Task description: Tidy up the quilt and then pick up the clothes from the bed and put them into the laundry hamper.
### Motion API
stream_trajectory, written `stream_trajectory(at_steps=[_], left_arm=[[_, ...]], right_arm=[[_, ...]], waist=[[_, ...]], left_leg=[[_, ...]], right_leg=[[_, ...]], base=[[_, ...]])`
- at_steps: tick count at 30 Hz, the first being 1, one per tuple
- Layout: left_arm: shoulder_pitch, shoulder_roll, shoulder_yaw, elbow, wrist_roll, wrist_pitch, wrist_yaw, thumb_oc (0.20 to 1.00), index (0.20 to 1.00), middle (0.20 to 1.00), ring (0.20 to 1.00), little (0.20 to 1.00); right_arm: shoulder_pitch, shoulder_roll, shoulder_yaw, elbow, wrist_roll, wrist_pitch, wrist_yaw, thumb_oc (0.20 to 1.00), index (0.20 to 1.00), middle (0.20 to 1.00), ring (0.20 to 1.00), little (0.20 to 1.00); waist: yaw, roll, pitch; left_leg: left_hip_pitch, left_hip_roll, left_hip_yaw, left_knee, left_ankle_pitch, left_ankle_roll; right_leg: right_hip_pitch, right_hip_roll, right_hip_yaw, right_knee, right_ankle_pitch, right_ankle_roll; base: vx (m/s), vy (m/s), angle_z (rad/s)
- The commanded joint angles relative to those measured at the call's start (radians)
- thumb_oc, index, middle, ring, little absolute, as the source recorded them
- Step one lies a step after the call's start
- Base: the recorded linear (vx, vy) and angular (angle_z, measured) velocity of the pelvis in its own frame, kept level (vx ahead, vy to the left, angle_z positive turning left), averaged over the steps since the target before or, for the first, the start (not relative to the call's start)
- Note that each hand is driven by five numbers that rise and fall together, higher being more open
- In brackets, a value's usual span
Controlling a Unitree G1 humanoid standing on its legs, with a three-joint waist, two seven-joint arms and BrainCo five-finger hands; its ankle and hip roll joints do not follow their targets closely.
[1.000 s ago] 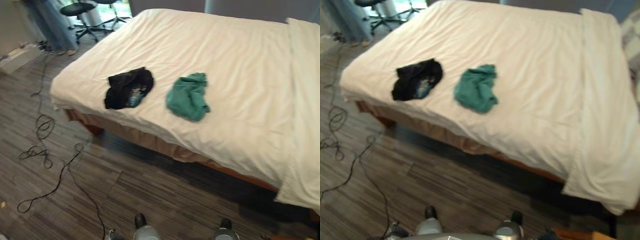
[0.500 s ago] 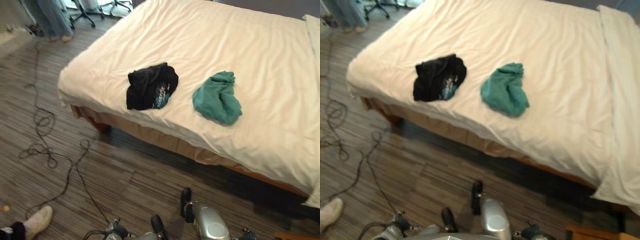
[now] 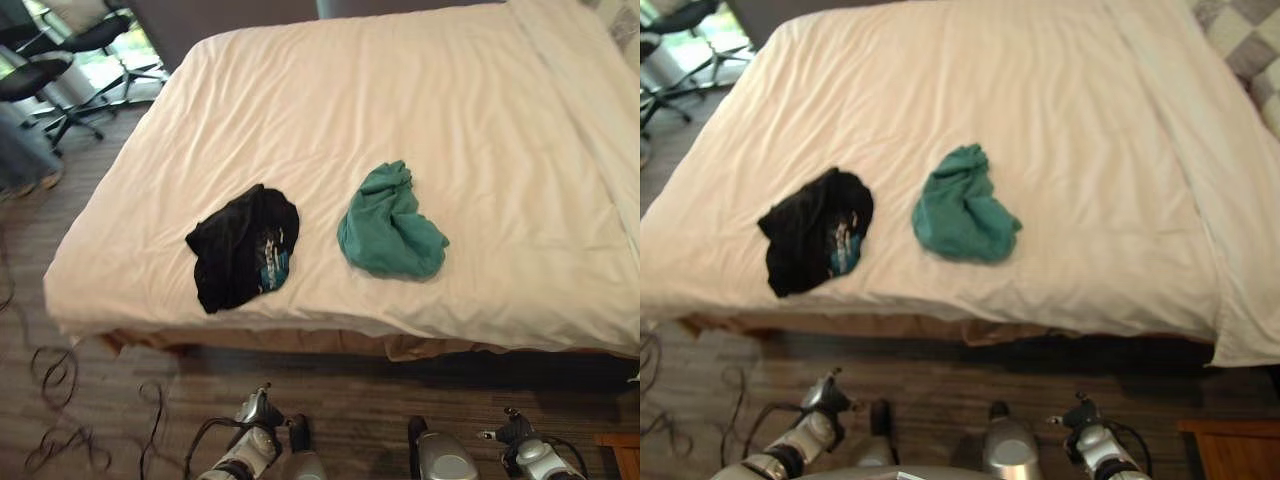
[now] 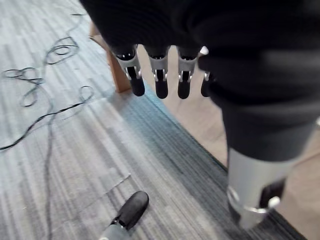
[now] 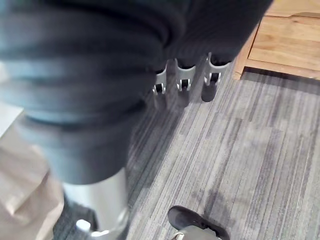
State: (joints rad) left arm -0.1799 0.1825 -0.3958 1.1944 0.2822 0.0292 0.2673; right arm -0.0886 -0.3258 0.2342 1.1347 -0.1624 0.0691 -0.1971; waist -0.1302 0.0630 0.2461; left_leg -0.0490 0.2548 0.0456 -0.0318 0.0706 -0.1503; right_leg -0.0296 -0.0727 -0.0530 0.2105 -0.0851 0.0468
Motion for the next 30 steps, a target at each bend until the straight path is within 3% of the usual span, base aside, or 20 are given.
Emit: stream_trajectory(at_steps=[1, 2, 3, 4, 5, 6, 7, 8, 9, 10, 11, 14, 16, 18, 19, 20, 22, 24, 27, 30], left_arm=[[-0.026, 0.062, 0.025, 0.008, 0.033, 0.013, -0.002, 1.000, 1.000, 1.000, 1.000, 1.000], [-0.027, 0.062, 0.025, 0.008, 0.033, 0.013, -0.003, 1.000, 1.000, 1.000, 1.000, 1.000], [-0.024, 0.075, 0.046, -0.002, 0.019, 0.010, 0.004, 1.000, 1.000, 1.000, 1.000, 1.000], [-0.024, 0.075, 0.046, -0.002, 0.019, 0.010, 0.004, 1.000, 1.000, 1.000, 1.000, 1.000], [-0.008, 0.079, 0.067, 0.003, 0.005, 0.012, 0.003, 1.000, 1.000, 1.000, 1.000, 1.000], [-0.008, 0.079, 0.067, 0.003, 0.005, 0.012, 0.003, 1.000, 1.000, 1.000, 1.000, 1.000], [0.009, 0.084, 0.081, 0.019, 0.010, 0.021, -0.005, 1.000, 1.000, 1.000, 1.000, 1.000], [0.009, 0.084, 0.081, 0.019, 0.010, 0.021, -0.006, 1.000, 1.000, 1.000, 1.000, 1.000], [0.015, 0.084, 0.081, 0.032, 0.015, 0.024, -0.010, 1.000, 1.000, 1.000, 1.000, 1.000], [0.033, 0.081, 0.097, 0.051, 0.010, 0.029, -0.016, 1.000, 1.000, 1.000, 1.000, 1.000], [0.039, 0.084, 0.113, 0.066, 0.005, 0.029, -0.011, 1.000, 1.000, 1.000, 1.000, 1.000], [0.070, 0.087, 0.164, 0.086, -0.032, 0.031, 0.000, 1.000, 1.000, 1.000, 1.000, 1.000], [0.115, 0.102, 0.271, 0.089, -0.134, 0.021, 0.029, 1.000, 1.000, 1.000, 1.000, 1.000], [0.150, 0.132, 0.358, 0.064, -0.221, 0.005, 0.057, 1.000, 1.000, 1.000, 1.000, 1.000], [0.206, 0.189, 0.474, -0.021, -0.296, -0.027, 0.101, 1.000, 1.000, 1.000, 1.000, 1.000], [0.207, 0.189, 0.474, -0.022, -0.295, -0.027, 0.102, 1.000, 1.000, 1.000, 1.000, 1.000], [0.275, 0.288, 0.556, -0.276, -0.277, -0.099, 0.152, 1.000, 1.000, 1.000, 1.000, 1.000], [0.287, 0.322, 0.569, -0.368, -0.252, -0.113, 0.166, 1.000, 1.000, 1.000, 1.000, 1.000], [0.294, 0.438, 0.604, -0.662, -0.175, -0.146, 0.166, 1.000, 1.000, 1.000, 1.000, 1.000], [0.211, 0.535, 0.584, -0.841, -0.096, -0.161, 0.158, 1.000, 1.000, 1.000, 1.000, 1.000]], right_arm=[[-0.055, 0.098, 0.063, -0.055, -0.043, -0.008, 0.011, 1.000, 1.000, 1.000, 1.000, 1.000], [-0.056, 0.098, 0.063, -0.055, -0.043, -0.008, 0.011, 1.000, 1.000, 1.000, 1.000, 1.000], [-0.067, 0.113, 0.092, -0.093, -0.055, -0.017, 0.019, 1.000, 1.000, 1.000, 1.000, 1.000], [-0.067, 0.113, 0.092, -0.093, -0.055, -0.017, 0.019, 1.000, 1.000, 1.000, 1.000, 1.000], [-0.073, 0.117, 0.121, -0.091, -0.085, -0.023, 0.024, 1.000, 1.000, 1.000, 1.000, 1.000], [-0.073, 0.117, 0.121, -0.091, -0.085, -0.023, 0.024, 1.000, 1.000, 1.000, 1.000, 1.000], [-0.064, 0.113, 0.134, -0.094, -0.092, -0.027, 0.024, 1.000, 1.000, 1.000, 1.000, 1.000], [-0.064, 0.113, 0.134, -0.094, -0.092, -0.027, 0.024, 1.000, 1.000, 1.000, 1.000, 1.000], [-0.057, 0.109, 0.132, -0.087, -0.082, -0.028, 0.017, 1.000, 1.000, 1.000, 1.000, 1.000], [-0.048, 0.103, 0.121, -0.076, -0.069, -0.022, 0.016, 1.000, 1.000, 1.000, 1.000, 1.000], [-0.041, 0.102, 0.108, -0.078, -0.064, -0.019, 0.015, 1.000, 1.000, 1.000, 1.000, 1.000], [-0.037, 0.098, 0.077, -0.051, -0.031, -0.015, 0.004, 1.000, 1.000, 1.000, 1.000, 1.000], [-0.022, 0.081, 0.011, -0.044, 0.021, -0.015, -0.019, 1.000, 1.000, 1.000, 1.000, 1.000], [0.008, 0.042, -0.042, -0.142, 0.044, -0.023, -0.035, 1.000, 1.000, 1.000, 1.000, 1.000], [0.093, -0.040, -0.117, -0.374, 0.015, -0.041, -0.048, 1.000, 1.000, 1.000, 1.000, 1.000], [0.095, -0.040, -0.118, -0.376, 0.014, -0.039, -0.047, 1.000, 1.000, 1.000, 1.000, 1.000], [0.215, -0.172, -0.226, -0.665, -0.080, -0.104, -0.064, 1.000, 1.000, 1.000, 1.000, 1.000], [0.228, -0.204, -0.252, -0.714, -0.110, -0.121, -0.077, 1.000, 1.000, 1.000, 1.000, 1.000], [0.238, -0.312, -0.326, -0.890, -0.202, -0.147, -0.085, 1.000, 1.000, 1.000, 1.000, 1.000], [0.148, -0.409, -0.310, -0.985, -0.261, -0.160, -0.077, 1.000, 1.000, 1.000, 1.000, 1.000]], waist=[[0.040, -0.088, -0.014], [0.041, -0.089, -0.016], [0.062, -0.081, -0.008], [0.062, -0.081, -0.009], [0.058, -0.080, 0.001], [0.058, -0.081, -0.001], [0.044, -0.082, 0.006], [0.045, -0.082, 0.004], [0.040, -0.084, 0.005], [0.052, -0.087, 0.005], [0.062, -0.090, 0.002], [0.063, -0.089, -0.020], [0.076, -0.088, -0.033], [0.073, -0.086, -0.041], [0.066, -0.085, -0.046], [0.066, -0.085, -0.048], [0.054, -0.081, -0.050], [0.053, -0.080, -0.051], [0.050, -0.072, -0.044], [0.050, -0.064, -0.041]], left_leg=[[0.088, -0.062, 0.101, -0.021, -0.107, 0.012], [0.086, -0.063, 0.102, -0.022, -0.105, 0.013], [0.110, -0.074, 0.170, -0.023, -0.117, 0.032], [0.109, -0.075, 0.170, -0.023, -0.117, 0.032], [0.123, -0.091, 0.193, -0.031, -0.114, 0.046], [0.120, -0.092, 0.193, -0.031, -0.112, 0.047], [0.123, -0.122, 0.161, -0.041, -0.102, 0.063], [0.120, -0.122, 0.162, -0.041, -0.101, 0.063], [0.113, -0.147, 0.139, -0.042, -0.096, 0.072], [0.111, -0.184, 0.116, -0.043, -0.101, 0.083], [0.107, -0.197, 0.113, -0.040, -0.105, 0.088], [0.100, -0.200, 0.114, -0.046, -0.105, 0.087], [0.114, -0.197, 0.136, -0.046, -0.111, 0.087], [0.120, -0.199, 0.136, -0.050, -0.108, 0.084], [0.142, -0.200, 0.146, -0.055, -0.115, 0.080], [0.139, -0.200, 0.146, -0.055, -0.113, 0.080], [0.162, -0.198, 0.155, -0.055, -0.122, 0.075], [0.161, -0.197, 0.154, -0.055, -0.121, 0.074], [0.163, -0.195, 0.152, -0.055, -0.124, 0.072], [0.161, -0.194, 0.158, -0.055, -0.127, 0.073]], right_leg=[[-0.026, -0.265, -0.044, -0.194, 0.151, 0.177], [-0.030, -0.266, -0.043, -0.195, 0.153, 0.177], [-0.052, -0.285, -0.234, -0.151, 0.137, 0.149], [-0.053, -0.285, -0.234, -0.151, 0.137, 0.149], [-0.048, -0.225, -0.258, -0.102, 0.088, 0.134], [-0.051, -0.226, -0.258, -0.103, 0.090, 0.134], [-0.064, -0.092, -0.115, -0.064, 0.033, 0.124], [-0.067, -0.091, -0.114, -0.065, 0.035, 0.123], [-0.060, -0.021, -0.045, -0.062, 0.009, 0.108], [-0.031, 0.008, -0.036, -0.083, -0.002, 0.086], [-0.013, -0.015, -0.064, -0.104, 0.001, 0.082], [0.010, -0.014, -0.061, -0.167, 0.013, 0.083], [0.043, -0.031, -0.088, -0.218, 0.032, 0.096], [0.056, -0.032, -0.075, -0.232, 0.039, 0.098], [0.083, -0.038, -0.076, -0.261, 0.044, 0.109], [0.081, -0.038, -0.076, -0.262, 0.046, 0.108], [0.105, -0.047, -0.084, -0.266, 0.041, 0.116], [0.105, -0.049, -0.087, -0.268, 0.043, 0.118], [0.105, -0.055, -0.094, -0.267, 0.039, 0.124], [0.098, -0.060, -0.092, -0.269, 0.039, 0.127]], base=[[0.02, 0.309, -0.81], [0.02, 0.557, -1.50], [0.00, 0.253, -1.43], [0.01, 0.479, -1.82], [0.01, 0.228, -1.21], [0.04, 0.419, -0.70], [0.03, 0.191, 0.10], [0.04, 0.282, 0.35], [0.01, 0.183, 0.40], [0.02, 0.196, 0.76], [0.01, 0.105, 0.76], [0.03, 0.000, 0.46], [0.06, -0.014, -0.06], [0.11, 0.002, -0.19], [0.11, 0.014, -0.02], [0.15, 0.015, 0.11], [0.12, 0.000, 0.03], [0.02, -0.003, 0.02], [0.01, -0.003, -0.02], [0.01, 0.011, -0.06]])
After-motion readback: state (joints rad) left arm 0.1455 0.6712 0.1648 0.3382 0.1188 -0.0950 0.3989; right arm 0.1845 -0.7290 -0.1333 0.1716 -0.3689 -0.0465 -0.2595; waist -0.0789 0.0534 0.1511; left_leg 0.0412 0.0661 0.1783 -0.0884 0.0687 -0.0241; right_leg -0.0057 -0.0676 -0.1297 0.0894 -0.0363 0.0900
